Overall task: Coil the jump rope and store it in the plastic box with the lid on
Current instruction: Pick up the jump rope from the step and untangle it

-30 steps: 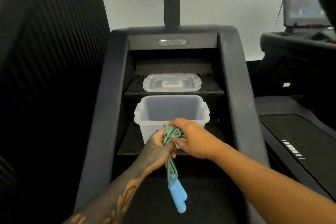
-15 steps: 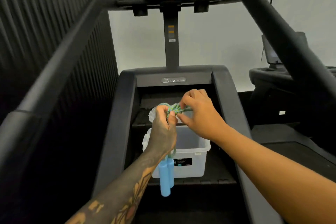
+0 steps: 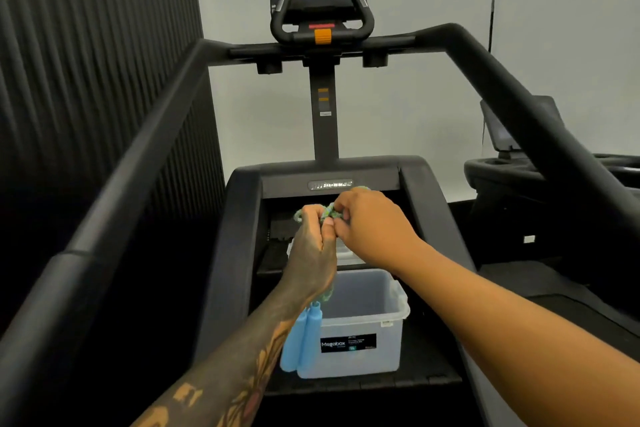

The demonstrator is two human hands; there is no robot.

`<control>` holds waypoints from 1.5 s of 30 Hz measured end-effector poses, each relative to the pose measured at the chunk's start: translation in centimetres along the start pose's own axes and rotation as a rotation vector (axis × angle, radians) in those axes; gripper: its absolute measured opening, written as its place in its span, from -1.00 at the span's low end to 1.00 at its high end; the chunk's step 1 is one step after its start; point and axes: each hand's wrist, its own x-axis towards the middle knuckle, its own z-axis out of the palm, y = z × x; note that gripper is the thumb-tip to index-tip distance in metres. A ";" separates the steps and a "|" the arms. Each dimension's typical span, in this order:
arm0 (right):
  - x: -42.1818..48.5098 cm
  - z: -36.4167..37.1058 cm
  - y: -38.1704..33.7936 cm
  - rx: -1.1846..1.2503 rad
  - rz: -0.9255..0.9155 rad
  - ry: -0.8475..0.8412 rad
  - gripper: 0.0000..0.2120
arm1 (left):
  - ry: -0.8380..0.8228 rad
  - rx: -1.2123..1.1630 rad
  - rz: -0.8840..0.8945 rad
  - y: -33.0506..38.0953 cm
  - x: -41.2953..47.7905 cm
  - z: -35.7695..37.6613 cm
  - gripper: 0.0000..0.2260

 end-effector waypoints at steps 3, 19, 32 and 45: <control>0.9 0.1 -0.3 -0.045 0.012 -0.024 -0.89 | -0.016 -0.006 0.041 -0.2 0.6 -0.6 -0.87; 2.0 2.8 1.6 0.377 0.095 0.019 -0.83 | -0.125 0.131 0.089 -1.2 4.2 -3.0 -0.90; 2.2 3.5 1.7 1.229 0.199 0.033 -0.80 | -0.054 -0.136 -0.038 -1.2 5.4 -3.9 -0.90; 2.0 3.1 4.7 1.754 0.354 -0.518 -0.49 | -0.213 -0.493 -0.170 0.8 5.3 -5.2 -0.83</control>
